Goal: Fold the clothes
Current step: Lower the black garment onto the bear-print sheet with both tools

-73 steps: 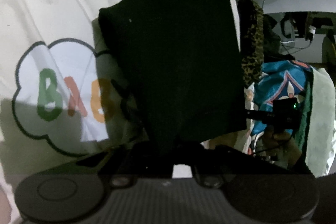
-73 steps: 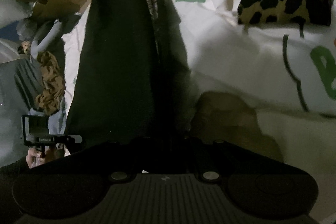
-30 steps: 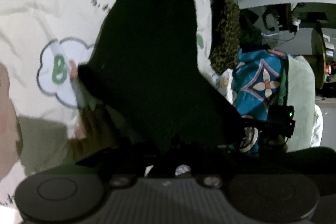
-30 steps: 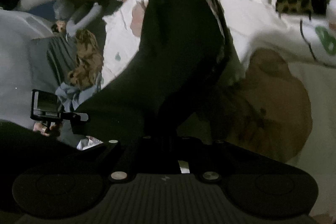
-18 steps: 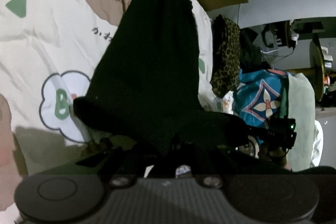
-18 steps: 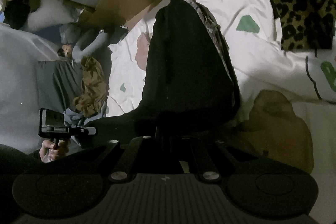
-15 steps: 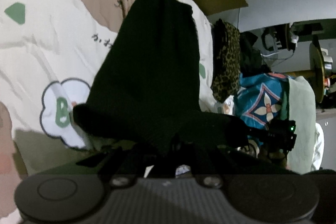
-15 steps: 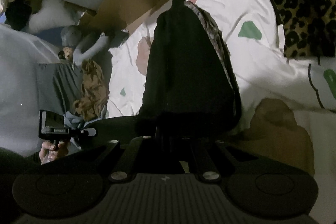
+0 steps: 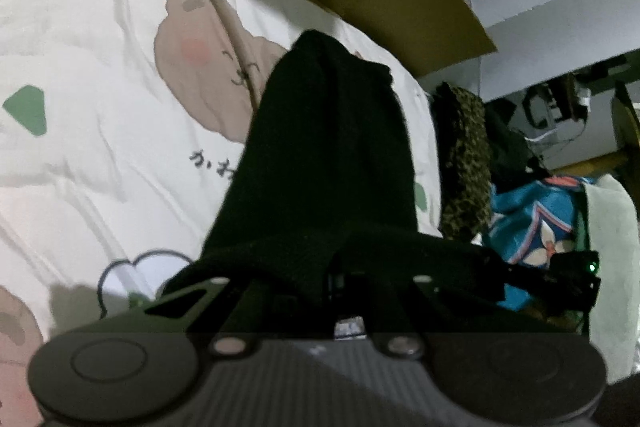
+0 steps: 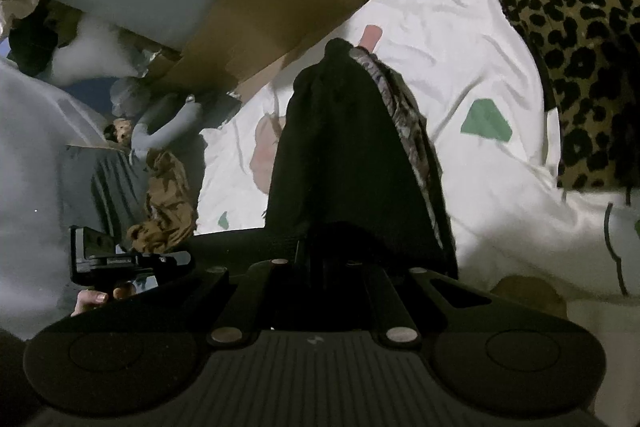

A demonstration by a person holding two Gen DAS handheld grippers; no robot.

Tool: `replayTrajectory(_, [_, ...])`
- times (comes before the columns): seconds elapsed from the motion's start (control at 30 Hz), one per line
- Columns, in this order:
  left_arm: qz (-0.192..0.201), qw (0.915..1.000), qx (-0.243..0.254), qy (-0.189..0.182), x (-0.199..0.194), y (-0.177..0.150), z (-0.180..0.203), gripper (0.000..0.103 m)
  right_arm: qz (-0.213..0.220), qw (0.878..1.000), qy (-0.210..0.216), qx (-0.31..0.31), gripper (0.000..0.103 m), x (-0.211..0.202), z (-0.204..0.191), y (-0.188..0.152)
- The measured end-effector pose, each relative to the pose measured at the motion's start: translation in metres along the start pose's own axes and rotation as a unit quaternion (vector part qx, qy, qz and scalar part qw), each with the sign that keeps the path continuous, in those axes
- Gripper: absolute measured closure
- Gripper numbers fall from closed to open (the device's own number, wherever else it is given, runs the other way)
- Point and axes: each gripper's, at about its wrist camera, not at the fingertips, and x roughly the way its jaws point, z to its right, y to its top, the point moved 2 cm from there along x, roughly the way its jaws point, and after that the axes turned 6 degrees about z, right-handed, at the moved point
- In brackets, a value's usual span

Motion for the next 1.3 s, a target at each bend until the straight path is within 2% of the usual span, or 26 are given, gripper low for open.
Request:
replayTrajectory(0.2, [0.019, 0.9996, 0.008, 0.018, 0.007, 0.011, 0.002, 0.097, 0.021, 1.0, -0.001, -0.003, 0.1, 0.01, 0.002, 0.012])
replayTrajectory(0.47, [0.032, 0.9993, 0.004, 0.019, 0.022, 0.024, -0.008, 0.097, 0.047, 0.999, -0.003, -0.007, 0.1, 0.031, 0.011, 0.034])
replayTrajectory(0.83, [0.041, 0.9988, 0.012, 0.023, 0.053, 0.047, -0.019, 0.097, 0.046, 0.998, -0.03, -0.013, 0.1, 0.058, 0.024, 0.053])
replayTrajectory(1.0, [0.028, 0.9986, 0.008, 0.044, 0.077, 0.052, -0.03, 0.092, 0.039, 0.997, -0.055, -0.021, 0.099, 0.071, 0.032, 0.056])
replayTrajectory(1.1, [0.024, 0.9975, 0.01, 0.066, 0.085, 0.051, -0.032, 0.08, 0.033, 0.996, -0.081, -0.035, 0.096, 0.078, 0.035, 0.054])
replayTrajectory(1.13, [0.023, 0.9971, 0.014, 0.071, 0.085, 0.05, -0.031, 0.079, 0.032, 0.995, -0.086, -0.04, 0.095, 0.08, 0.035, 0.054])
replayTrajectory(1.17, [0.023, 0.997, 0.02, 0.071, 0.085, 0.049, -0.029, 0.074, 0.031, 0.995, -0.088, -0.043, 0.09, 0.08, 0.034, 0.053])
replayTrajectory(1.2, [0.022, 0.9969, 0.027, 0.071, 0.084, 0.047, -0.027, 0.068, 0.03, 0.995, -0.087, -0.044, 0.079, 0.08, 0.033, 0.053])
replayTrajectory(1.27, [0.02, 0.9964, 0.041, 0.072, 0.082, 0.043, -0.024, 0.066, 0.032, 0.995, -0.082, -0.043, 0.067, 0.077, 0.032, 0.052])
replayTrajectory(1.3, [0.018, 0.9959, 0.047, 0.075, 0.082, 0.041, -0.023, 0.066, 0.033, 0.995, -0.08, -0.041, 0.065, 0.075, 0.032, 0.05])
